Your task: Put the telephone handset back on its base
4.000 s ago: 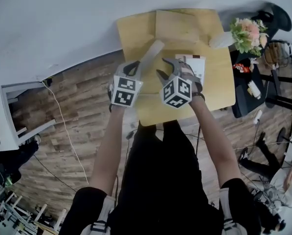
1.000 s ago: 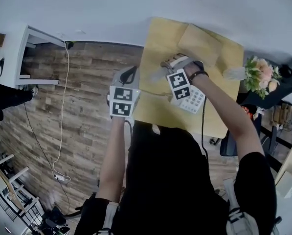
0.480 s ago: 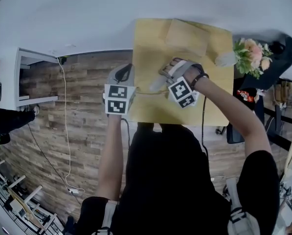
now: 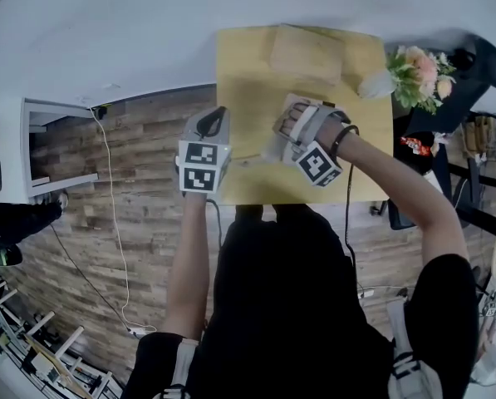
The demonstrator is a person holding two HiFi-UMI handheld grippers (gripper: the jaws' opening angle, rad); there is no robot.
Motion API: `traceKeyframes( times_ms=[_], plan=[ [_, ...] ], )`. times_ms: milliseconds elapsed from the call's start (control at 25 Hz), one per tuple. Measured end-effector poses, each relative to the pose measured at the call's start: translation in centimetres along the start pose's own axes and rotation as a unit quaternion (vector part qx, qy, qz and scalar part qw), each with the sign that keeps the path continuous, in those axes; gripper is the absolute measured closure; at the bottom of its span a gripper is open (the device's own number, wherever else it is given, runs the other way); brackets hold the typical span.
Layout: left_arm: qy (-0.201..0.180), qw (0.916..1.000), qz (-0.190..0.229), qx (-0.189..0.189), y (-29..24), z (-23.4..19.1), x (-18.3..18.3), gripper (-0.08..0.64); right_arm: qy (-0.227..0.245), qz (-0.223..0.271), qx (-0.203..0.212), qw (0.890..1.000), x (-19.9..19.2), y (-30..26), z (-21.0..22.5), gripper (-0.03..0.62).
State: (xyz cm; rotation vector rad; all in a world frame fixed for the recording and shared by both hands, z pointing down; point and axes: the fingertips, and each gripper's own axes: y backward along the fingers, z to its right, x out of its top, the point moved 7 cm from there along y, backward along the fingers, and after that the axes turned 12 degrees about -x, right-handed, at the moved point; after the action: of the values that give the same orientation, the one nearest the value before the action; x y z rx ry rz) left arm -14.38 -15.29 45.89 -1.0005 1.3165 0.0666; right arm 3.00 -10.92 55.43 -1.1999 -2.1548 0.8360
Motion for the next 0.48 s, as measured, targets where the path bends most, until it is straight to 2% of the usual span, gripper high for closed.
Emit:
traceKeyframes(
  times_ms=[200, 480],
  plan=[
    [-0.004, 0.9999, 0.0, -0.009, -0.6, 0.3, 0.3, 0.546, 0.028, 0.0, -0.01, 1.0, 0.2, 0.8, -1.1, 0.39],
    [-0.01, 0.9998, 0.001, -0.019, -1.5, 0.9, 0.7, 0.546, 0.06, 0.002, 0.006, 0.998, 0.7, 1.7, -3.1, 0.39]
  ],
)
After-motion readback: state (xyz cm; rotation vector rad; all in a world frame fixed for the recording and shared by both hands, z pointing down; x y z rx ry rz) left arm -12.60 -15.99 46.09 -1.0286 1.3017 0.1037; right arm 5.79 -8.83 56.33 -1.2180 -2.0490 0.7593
